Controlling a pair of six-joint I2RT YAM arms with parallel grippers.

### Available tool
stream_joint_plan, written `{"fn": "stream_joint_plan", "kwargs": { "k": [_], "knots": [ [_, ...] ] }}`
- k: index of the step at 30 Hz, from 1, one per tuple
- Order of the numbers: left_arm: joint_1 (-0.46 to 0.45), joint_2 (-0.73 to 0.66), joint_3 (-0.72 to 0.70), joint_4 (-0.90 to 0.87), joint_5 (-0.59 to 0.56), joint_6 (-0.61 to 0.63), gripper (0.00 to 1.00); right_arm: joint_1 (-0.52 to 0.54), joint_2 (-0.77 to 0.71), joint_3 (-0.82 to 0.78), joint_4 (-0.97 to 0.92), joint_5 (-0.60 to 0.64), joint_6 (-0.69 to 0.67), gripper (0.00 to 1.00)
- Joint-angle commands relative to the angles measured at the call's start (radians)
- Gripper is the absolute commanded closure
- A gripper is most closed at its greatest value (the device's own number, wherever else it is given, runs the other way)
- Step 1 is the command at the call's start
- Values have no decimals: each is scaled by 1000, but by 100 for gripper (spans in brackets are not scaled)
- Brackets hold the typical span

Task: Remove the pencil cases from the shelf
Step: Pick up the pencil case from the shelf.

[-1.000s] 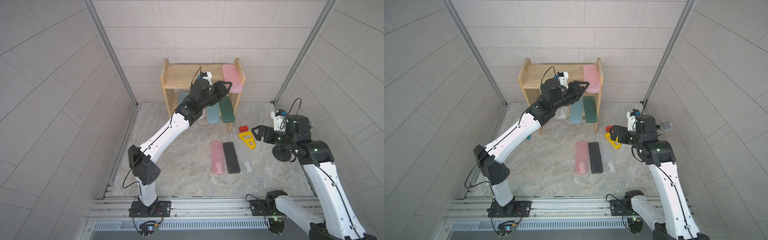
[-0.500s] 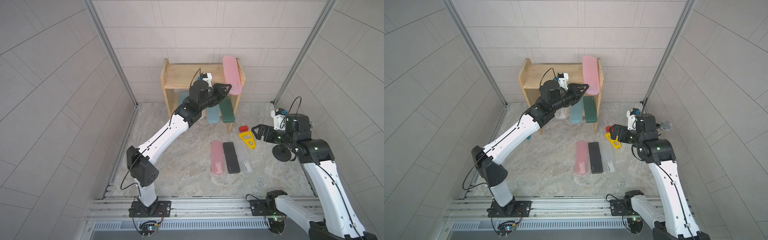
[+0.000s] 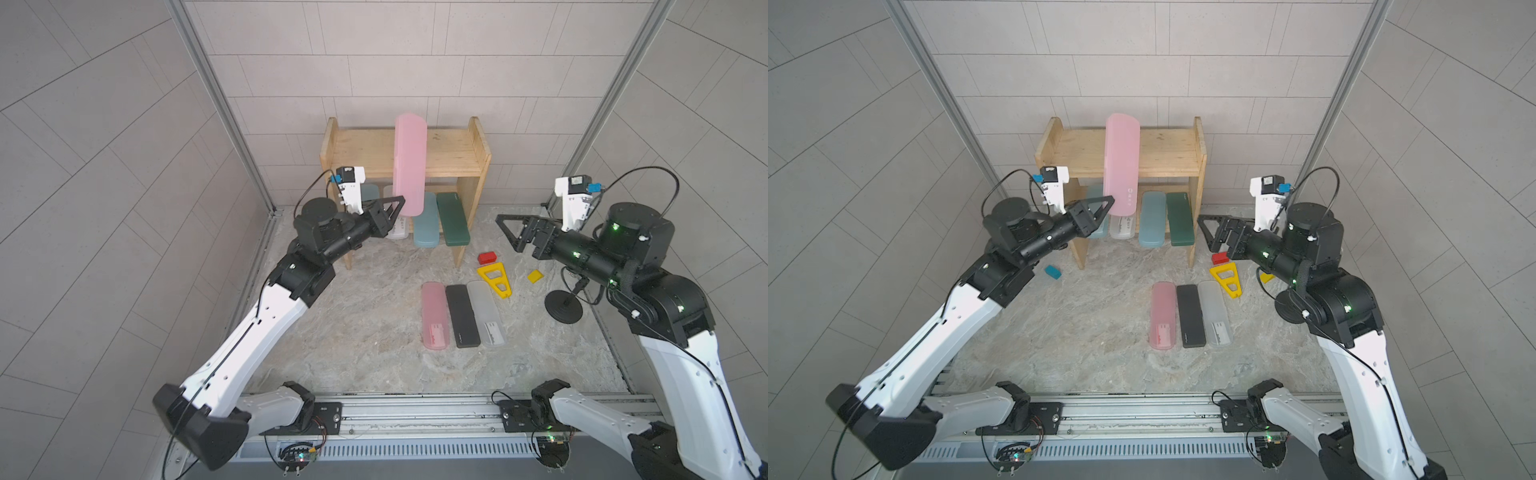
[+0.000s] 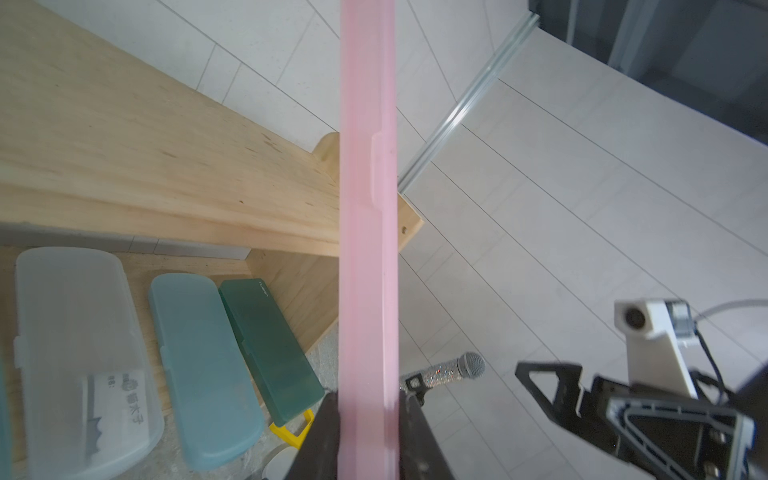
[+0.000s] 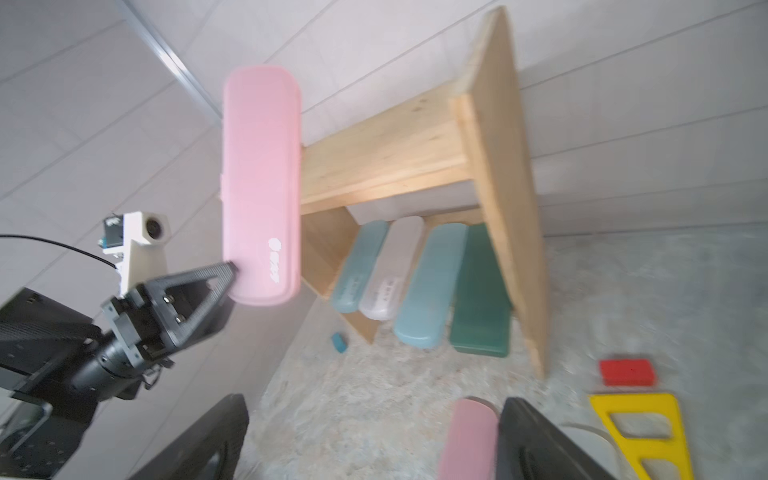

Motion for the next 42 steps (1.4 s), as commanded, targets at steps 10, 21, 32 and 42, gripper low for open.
{"fn": "stream_joint_plan", "kwargs": {
  "k": [10,21,32,42],
  "knots": [
    [-8,-343,-299,17,-91,195,100,439,361,350,24,278,8,0],
    [-8,-422,-328,-1,-74,206,100,533,526,483,-13,334,-3,0],
    [-8,-465,-340,-19,-82,212,100,540,619,594,4,285,7,0],
    [-7,-469,-307,-88,-104,221,100,545,720,741,-49,280,14,7]
  ]
}}
